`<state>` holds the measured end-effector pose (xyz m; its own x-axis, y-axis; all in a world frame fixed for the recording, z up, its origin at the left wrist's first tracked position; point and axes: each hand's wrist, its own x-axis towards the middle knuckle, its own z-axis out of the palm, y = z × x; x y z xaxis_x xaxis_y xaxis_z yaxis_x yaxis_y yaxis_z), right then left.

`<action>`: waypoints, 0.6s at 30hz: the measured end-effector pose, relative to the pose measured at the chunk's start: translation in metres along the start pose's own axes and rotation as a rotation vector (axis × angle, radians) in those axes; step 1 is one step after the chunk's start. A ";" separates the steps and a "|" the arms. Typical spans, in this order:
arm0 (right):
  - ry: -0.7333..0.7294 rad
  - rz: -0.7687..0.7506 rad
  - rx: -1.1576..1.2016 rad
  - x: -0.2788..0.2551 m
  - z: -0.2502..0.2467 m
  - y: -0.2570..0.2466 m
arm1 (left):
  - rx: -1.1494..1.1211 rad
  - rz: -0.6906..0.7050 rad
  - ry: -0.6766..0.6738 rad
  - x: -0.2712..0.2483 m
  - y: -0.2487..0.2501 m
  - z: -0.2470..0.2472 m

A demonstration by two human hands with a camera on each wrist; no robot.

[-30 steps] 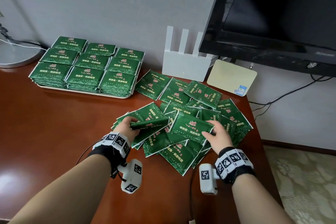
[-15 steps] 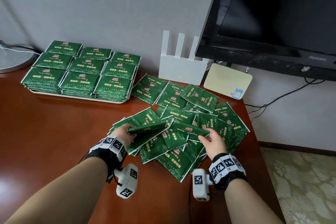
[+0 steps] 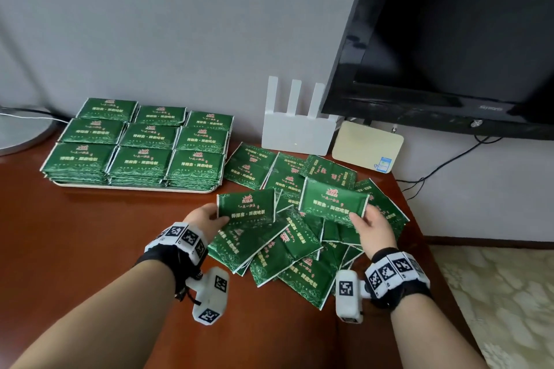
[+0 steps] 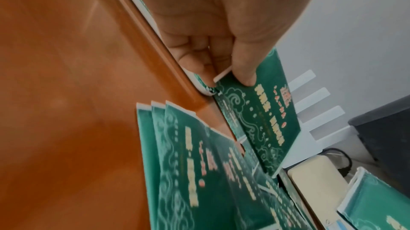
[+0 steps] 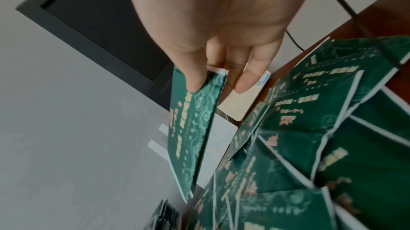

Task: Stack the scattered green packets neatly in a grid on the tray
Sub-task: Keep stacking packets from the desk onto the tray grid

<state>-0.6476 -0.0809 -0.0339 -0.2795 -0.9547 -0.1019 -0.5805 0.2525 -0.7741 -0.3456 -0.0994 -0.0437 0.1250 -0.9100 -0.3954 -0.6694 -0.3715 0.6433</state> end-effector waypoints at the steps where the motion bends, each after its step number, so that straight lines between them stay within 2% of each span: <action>1: 0.018 0.003 0.010 -0.004 0.002 -0.007 | 0.003 0.012 -0.004 0.001 -0.003 -0.009; 12: 0.130 -0.008 0.294 -0.049 0.064 -0.119 | 0.032 0.096 -0.016 0.010 -0.059 -0.136; 14: 0.132 -0.041 0.280 -0.055 0.080 -0.139 | 0.025 0.106 -0.008 0.014 -0.075 -0.158; 18: 0.048 -0.110 0.085 -0.059 0.118 -0.170 | -0.081 0.116 0.039 0.027 -0.109 -0.199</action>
<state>-0.4422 -0.0860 0.0306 -0.2550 -0.9668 0.0149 -0.5438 0.1307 -0.8290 -0.1234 -0.1205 0.0063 0.0802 -0.9535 -0.2905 -0.6198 -0.2760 0.7346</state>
